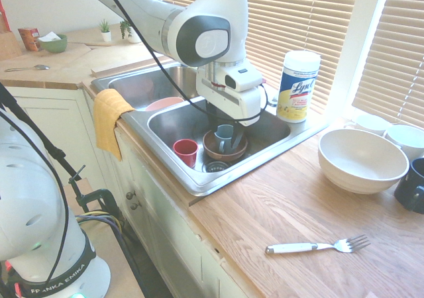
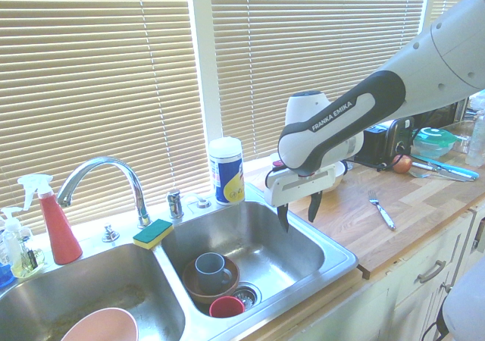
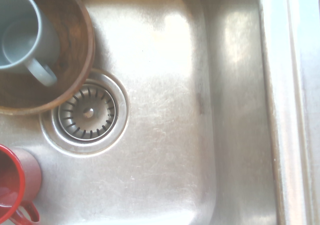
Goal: Put the fork into the sink
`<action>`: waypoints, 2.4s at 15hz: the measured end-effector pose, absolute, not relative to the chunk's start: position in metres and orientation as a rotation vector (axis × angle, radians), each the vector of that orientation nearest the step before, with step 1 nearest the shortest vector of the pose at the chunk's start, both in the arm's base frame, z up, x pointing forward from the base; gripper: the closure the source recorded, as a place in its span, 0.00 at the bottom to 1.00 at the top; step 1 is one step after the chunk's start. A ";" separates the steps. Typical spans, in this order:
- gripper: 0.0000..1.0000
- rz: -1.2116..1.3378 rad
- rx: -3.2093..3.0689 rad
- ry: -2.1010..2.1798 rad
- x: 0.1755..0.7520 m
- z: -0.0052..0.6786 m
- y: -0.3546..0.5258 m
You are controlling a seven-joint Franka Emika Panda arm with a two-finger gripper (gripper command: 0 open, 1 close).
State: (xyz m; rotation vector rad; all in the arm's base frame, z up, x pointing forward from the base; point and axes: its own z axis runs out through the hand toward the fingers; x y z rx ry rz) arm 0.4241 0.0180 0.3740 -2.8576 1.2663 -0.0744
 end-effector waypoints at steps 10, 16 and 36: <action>0.00 -0.152 -2.766 1.480 0.417 0.399 -0.059; 0.00 -0.166 -2.671 1.731 0.393 0.393 -0.144; 1.00 -0.061 -2.525 1.857 0.356 0.334 -0.263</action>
